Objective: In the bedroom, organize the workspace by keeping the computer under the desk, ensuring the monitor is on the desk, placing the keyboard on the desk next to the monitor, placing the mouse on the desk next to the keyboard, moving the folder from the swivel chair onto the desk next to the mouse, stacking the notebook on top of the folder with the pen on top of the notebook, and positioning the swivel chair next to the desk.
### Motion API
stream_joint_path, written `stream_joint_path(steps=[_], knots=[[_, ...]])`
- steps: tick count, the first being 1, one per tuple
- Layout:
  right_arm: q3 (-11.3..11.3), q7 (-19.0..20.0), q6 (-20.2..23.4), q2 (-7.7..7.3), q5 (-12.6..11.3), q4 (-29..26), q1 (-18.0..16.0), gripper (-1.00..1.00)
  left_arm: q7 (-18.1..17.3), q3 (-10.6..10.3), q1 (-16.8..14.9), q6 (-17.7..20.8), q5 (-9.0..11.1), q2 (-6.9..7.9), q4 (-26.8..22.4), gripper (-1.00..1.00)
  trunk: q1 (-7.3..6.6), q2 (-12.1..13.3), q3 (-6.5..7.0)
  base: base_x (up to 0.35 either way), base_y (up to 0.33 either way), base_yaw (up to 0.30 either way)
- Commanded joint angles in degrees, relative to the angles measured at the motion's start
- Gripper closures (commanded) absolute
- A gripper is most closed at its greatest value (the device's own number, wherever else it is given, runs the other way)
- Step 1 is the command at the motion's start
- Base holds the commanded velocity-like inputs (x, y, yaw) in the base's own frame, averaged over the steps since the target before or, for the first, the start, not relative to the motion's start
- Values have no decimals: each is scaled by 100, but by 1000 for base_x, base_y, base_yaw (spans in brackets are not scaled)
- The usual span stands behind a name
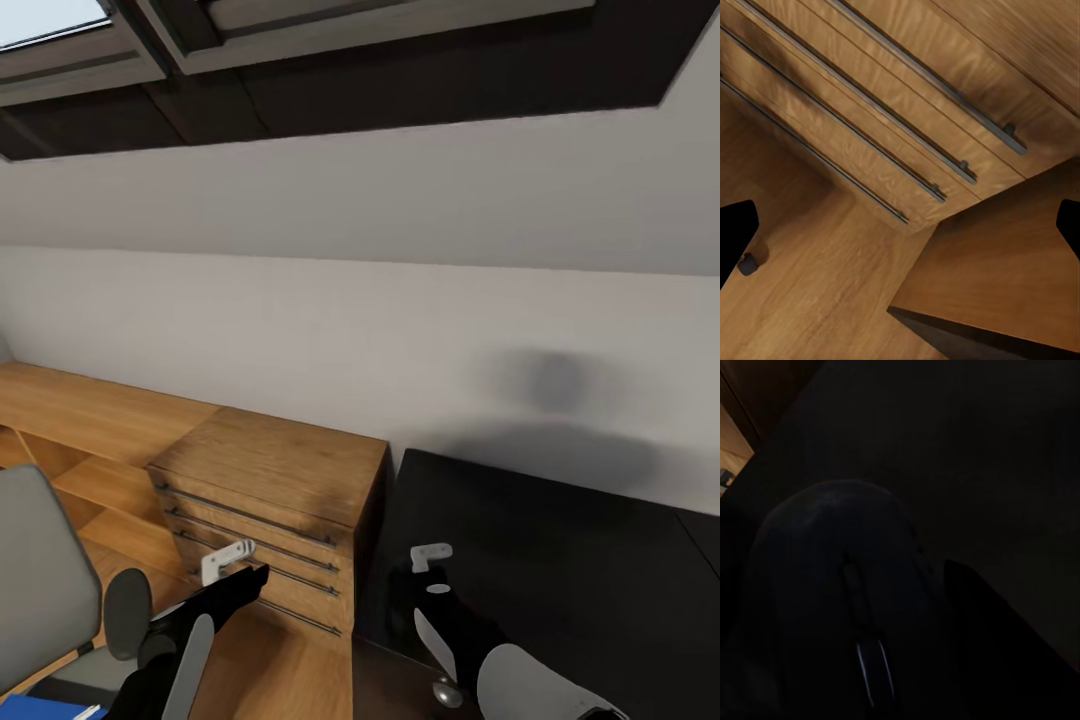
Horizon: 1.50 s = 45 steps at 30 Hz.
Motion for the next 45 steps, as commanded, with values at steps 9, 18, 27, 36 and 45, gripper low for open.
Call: stream_joint_path(steps=[9, 18, 27, 36, 45], knots=[[52, -45, 29, -2, -68, -11, -4, 100, 45, 6, -4, 25, 59, -31, -8, -100, 199, -368, -170, 0, 0, 0], [55, -48, 21, -2, -68, -12, -4, 100, 45, 6, -4, 25, 59, -33, -8, -100, 397, -729, -331, 0, 0, 0], [55, -49, 11, -2, -68, -14, -4, 100, 45, 6, -4, 25, 59, -33, -1, -100, 529, -970, -439, 0, 0, 0], [55, -49, 7, 14, -61, -18, -4, 100, 45, 6, -4, 25, 59, -33, 15, -100, 529, -970, -439, 0, 0, 0], [56, -49, -1, 25, -59, -19, -4, 100, 45, 6, -4, 25, 52, -33, 18, -100, 529, -970, -439, 0, 0, 0]])
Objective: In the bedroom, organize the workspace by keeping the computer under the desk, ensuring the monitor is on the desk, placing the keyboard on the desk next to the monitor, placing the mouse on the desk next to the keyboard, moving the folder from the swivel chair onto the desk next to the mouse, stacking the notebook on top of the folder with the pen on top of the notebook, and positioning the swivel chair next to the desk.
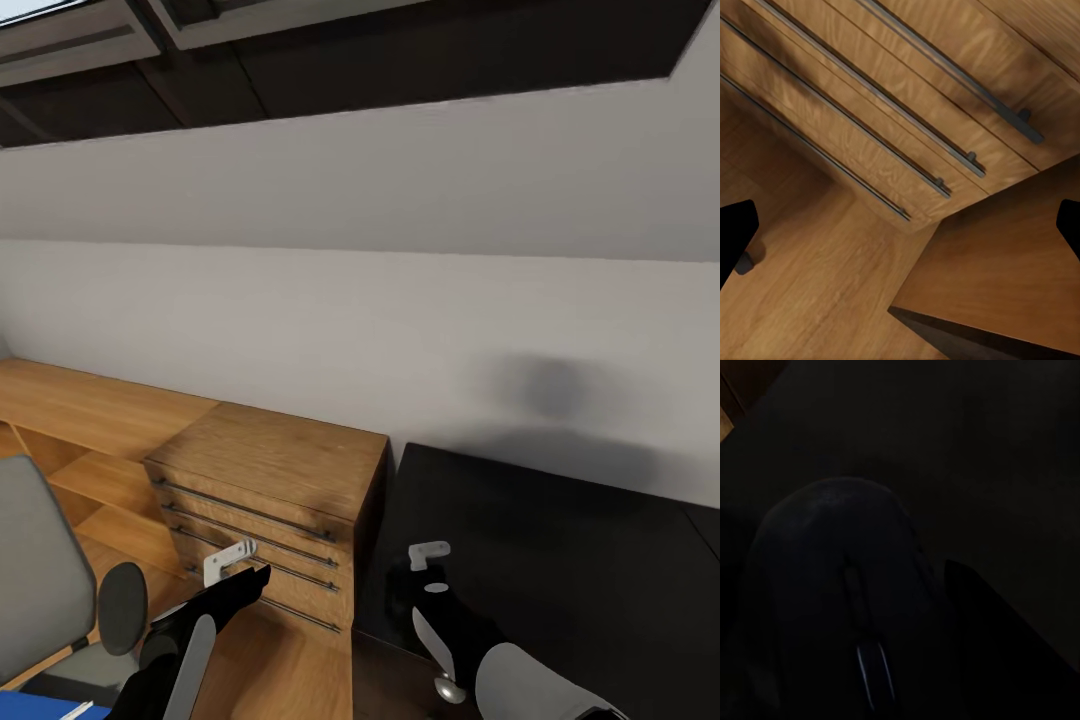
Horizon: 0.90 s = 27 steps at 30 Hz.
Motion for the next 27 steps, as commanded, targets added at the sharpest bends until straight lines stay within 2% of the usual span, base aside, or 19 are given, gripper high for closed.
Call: stream_joint_path(steps=[1, 8, 17, 18, 27], knots=[[62, -35, 24, -3, -161, 3, 2, 100, 41, 5, -5, 25, 60, -4, -7, -100, 1, -4, -9, 0, 0, 0], [68, -35, 15, -4, -156, 3, 2, 100, 50, 5, -5, 25, 59, -4, -7, -100, 1, -4, -9, 0, 0, 0], [70, -35, 12, 0, -153, 3, 2, 100, 58, 5, -5, 25, 52, -4, -6, -100, -197, 357, 153, 0, 0, 0], [70, -35, 12, 2, -153, 3, 2, -100, 58, 5, -5, 25, 53, -4, -3, -100, -219, 397, 171, 0, 0, 0], [70, -35, 6, 5, -152, 3, 2, -100, 59, 5, -5, 25, 50, -4, 1, -100, -417, 758, 332, 0, 0, 0]])
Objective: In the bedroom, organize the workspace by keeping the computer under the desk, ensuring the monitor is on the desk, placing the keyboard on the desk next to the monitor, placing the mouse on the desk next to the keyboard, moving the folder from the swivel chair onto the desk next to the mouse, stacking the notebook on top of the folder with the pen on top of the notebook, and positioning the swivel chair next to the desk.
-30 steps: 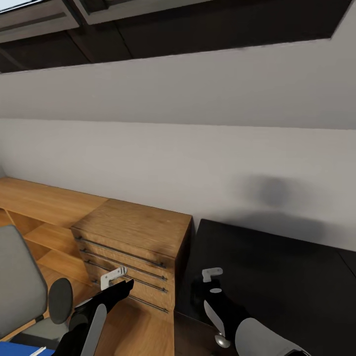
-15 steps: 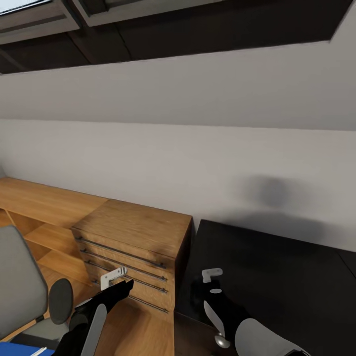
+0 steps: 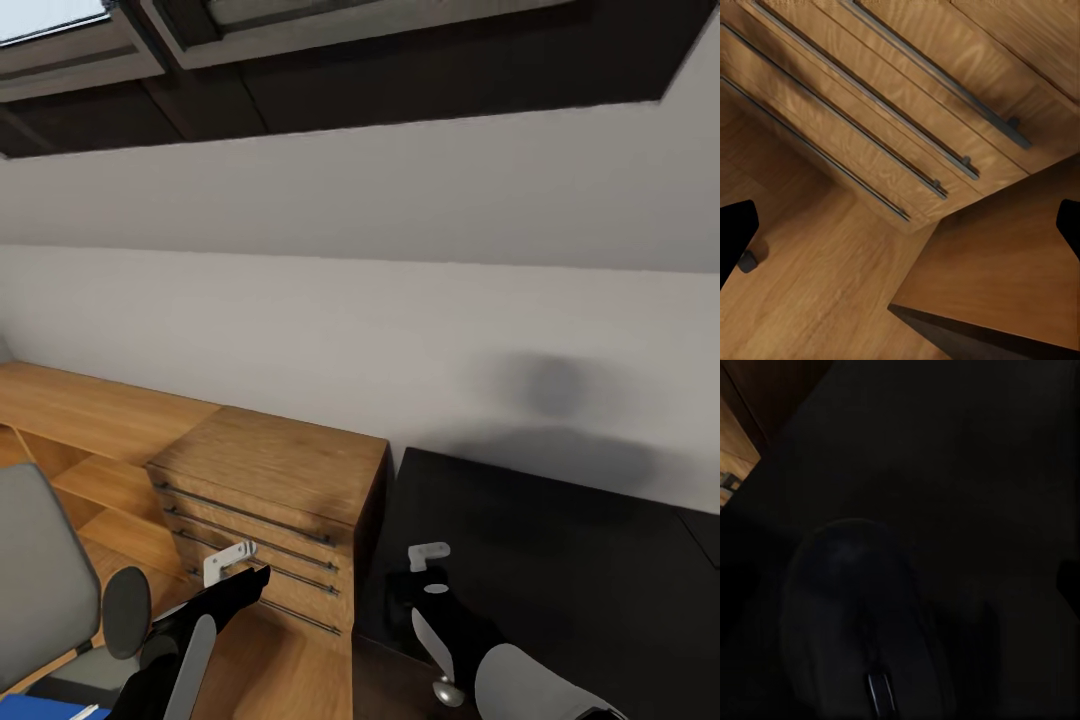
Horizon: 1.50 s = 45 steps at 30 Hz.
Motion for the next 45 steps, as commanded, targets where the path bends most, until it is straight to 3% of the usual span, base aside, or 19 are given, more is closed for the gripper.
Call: stream_joint_path(steps=[1, 45], knots=[[49, -41, 32, -4, -50, -11, -4, -100, 41, 4, -4, 25, 61, -4, -8, -100, -22, 36, 11, 0, 0, 0], [78, -34, -15, -11, -47, -30, -4, -100, 49, 10, -4, 25, 60, -4, 1, -100, -988, 1801, 801, 0, 0, 0]])
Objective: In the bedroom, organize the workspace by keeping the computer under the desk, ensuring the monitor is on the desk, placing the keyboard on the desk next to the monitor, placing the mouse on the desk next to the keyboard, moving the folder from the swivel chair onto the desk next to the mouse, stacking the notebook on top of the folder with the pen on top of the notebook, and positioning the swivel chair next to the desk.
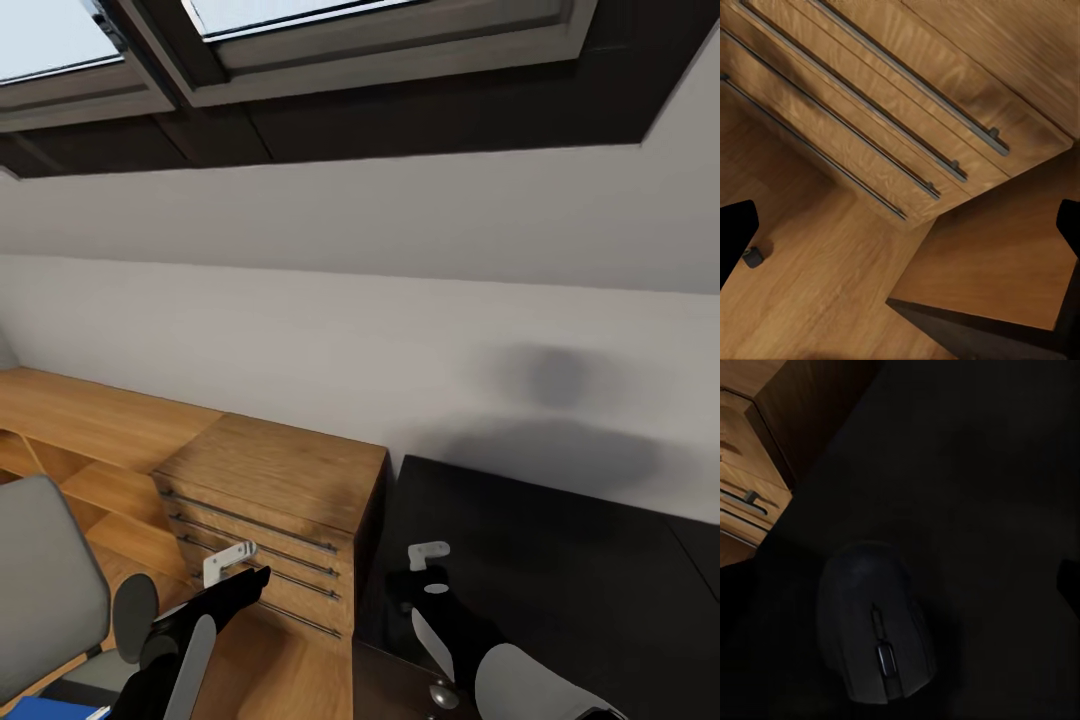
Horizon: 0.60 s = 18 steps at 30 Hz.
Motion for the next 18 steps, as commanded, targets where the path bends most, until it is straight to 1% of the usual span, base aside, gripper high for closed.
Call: stream_joint_path(steps=[1, 18], knots=[[49, -42, 33, -4, -49, -12, -4, -100, 41, 6, -4, 25, 62, -4, -8, -100, -21, 33, 9, 0, 0, 0], [69, -29, -78, 10, -61, -89, -4, -100, 43, 10, -4, 25, 77, -4, -8, -100, -394, 715, 314, 0, 0, 0]])
